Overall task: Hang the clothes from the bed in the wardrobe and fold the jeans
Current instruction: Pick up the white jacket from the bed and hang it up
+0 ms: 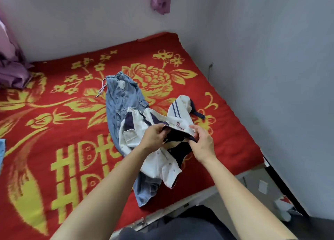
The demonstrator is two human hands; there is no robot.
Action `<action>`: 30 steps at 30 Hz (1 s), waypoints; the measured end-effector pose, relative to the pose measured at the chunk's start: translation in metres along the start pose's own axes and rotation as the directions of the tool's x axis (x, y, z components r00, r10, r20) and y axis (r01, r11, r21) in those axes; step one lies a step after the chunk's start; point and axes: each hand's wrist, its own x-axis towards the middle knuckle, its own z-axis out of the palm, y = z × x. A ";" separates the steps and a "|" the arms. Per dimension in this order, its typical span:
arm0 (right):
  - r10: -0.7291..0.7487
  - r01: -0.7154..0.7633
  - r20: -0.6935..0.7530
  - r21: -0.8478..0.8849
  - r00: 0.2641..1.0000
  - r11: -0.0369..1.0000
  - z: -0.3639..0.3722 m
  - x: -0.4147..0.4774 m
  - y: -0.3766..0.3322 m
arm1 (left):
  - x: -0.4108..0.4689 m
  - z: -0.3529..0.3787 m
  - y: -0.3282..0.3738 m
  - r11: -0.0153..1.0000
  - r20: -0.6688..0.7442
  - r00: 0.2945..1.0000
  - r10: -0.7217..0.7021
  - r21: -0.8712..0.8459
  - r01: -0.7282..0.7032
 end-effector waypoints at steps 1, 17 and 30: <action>0.050 -0.050 -0.028 0.003 0.998 0.999 -0.001 0.000 0.002 | 0.002 -0.001 0.011 0.998 -0.041 0.999 -0.001 -0.067 -0.002; 0.542 -0.591 0.270 0.539 0.796 0.600 0.024 -0.009 -0.017 | 0.006 -0.073 0.102 0.751 -0.385 0.923 0.016 -0.605 -0.265; 0.421 -0.439 0.184 0.609 0.888 0.661 -0.046 0.019 -0.058 | 0.010 -0.036 -0.015 0.718 -0.367 0.911 -0.187 0.582 0.382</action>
